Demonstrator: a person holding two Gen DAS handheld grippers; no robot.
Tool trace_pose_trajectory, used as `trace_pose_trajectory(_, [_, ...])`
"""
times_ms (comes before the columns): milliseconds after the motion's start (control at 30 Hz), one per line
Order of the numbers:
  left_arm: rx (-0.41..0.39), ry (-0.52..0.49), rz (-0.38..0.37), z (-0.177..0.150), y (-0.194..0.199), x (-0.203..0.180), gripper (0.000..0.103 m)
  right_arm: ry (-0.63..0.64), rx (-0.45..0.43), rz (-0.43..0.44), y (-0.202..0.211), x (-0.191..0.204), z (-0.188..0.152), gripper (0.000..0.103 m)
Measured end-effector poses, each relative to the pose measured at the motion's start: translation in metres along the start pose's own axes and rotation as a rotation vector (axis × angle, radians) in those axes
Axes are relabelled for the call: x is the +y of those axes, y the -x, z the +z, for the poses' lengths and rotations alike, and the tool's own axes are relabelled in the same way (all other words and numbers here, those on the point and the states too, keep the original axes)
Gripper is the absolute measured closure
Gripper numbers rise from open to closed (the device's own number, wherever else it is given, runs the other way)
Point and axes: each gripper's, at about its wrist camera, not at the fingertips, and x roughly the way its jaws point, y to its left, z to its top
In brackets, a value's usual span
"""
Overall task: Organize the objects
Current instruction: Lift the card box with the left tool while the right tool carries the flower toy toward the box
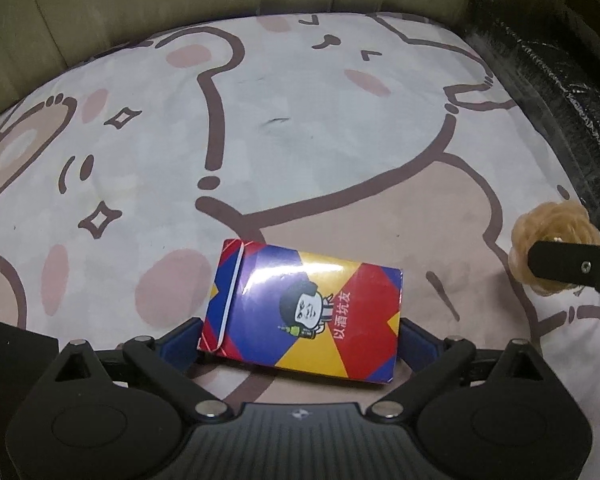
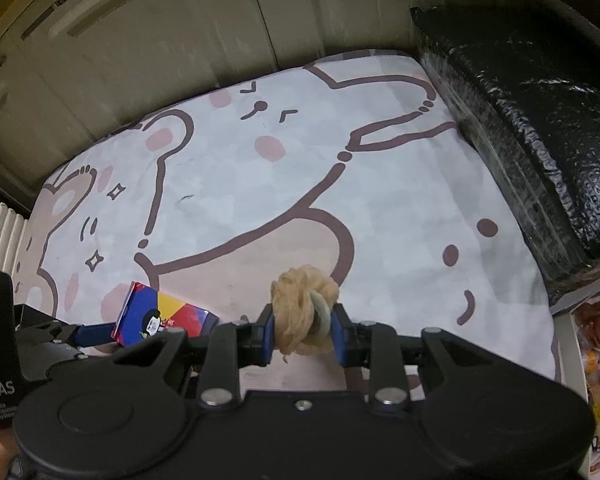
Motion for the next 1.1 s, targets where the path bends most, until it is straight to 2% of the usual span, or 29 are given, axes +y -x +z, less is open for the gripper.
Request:
trace_pose_trajectory(67, [-0.009,-0.014,-0.003,0.000,0.002,-0.001,0.011,0.003,0.001,-0.003,0.000,0.000,0.000,0.074])
trace_pose_trajectory(267, [-0.028,-0.001,-0.009,-0.001,0.013,0.005,0.012,0.010,-0.012,-0.013,0.004,0.002,0.000,0.074])
trace_pose_trajectory(600, [-0.170,0.029,-0.003,0.001,0.065,0.014,0.013,0.035,-0.095,-0.002,0.032,0.016,0.000,0.074])
trace_pose_trajectory(1100, [-0.309,0.097,0.003,-0.014,0.134,0.040,0.013,0.061,-0.197,0.036,0.074,0.045,-0.005,0.074])
